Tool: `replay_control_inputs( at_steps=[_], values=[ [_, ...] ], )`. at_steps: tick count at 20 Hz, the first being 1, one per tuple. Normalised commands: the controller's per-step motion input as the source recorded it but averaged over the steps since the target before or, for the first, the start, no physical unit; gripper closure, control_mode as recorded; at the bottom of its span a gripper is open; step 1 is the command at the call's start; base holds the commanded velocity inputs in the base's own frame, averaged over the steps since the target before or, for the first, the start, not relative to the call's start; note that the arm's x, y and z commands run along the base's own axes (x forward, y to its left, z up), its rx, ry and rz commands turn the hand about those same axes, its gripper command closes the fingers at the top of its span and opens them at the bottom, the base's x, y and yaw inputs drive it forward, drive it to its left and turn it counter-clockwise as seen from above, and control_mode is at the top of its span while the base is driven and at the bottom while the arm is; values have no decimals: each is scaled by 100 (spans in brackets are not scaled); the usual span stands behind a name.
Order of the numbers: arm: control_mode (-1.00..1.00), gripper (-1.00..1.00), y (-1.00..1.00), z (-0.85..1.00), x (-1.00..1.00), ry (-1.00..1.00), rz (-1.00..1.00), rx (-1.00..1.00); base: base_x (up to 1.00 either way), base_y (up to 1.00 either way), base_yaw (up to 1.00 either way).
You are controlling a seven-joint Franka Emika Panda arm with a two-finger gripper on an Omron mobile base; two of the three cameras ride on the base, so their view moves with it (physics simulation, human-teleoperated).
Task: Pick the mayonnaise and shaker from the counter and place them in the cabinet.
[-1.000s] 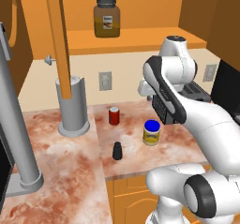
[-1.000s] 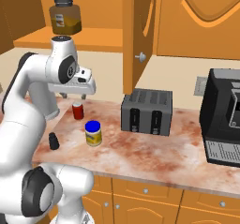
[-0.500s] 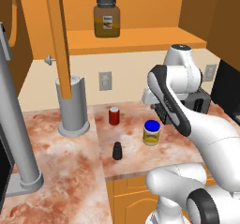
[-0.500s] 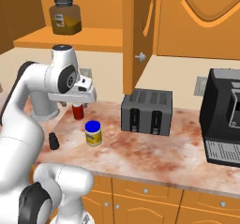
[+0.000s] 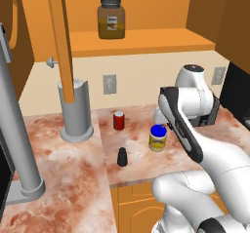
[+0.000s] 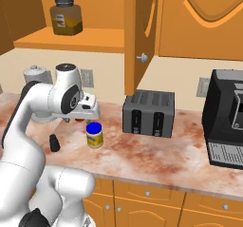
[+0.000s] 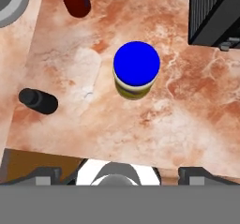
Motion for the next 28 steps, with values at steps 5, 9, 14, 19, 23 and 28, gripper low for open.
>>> replay_control_inputs(
  at_steps=[5,9,14,19,23,28],
  values=[
    [-100,-100,-15,-46,-6,-13,5,0,0,0,0],
    [-100,-100,-11,-36,0,-18,6,0,0,0,0],
    [-100,-100,-4,-32,0,-14,4,0,0,0,0],
    [-100,-100,0,-27,10,-2,1,0,0,0,0],
    [-100,-100,0,-22,23,0,0,0,0,0,0],
    [-100,-100,0,-18,34,0,0,0,0,0,0]
  ],
)
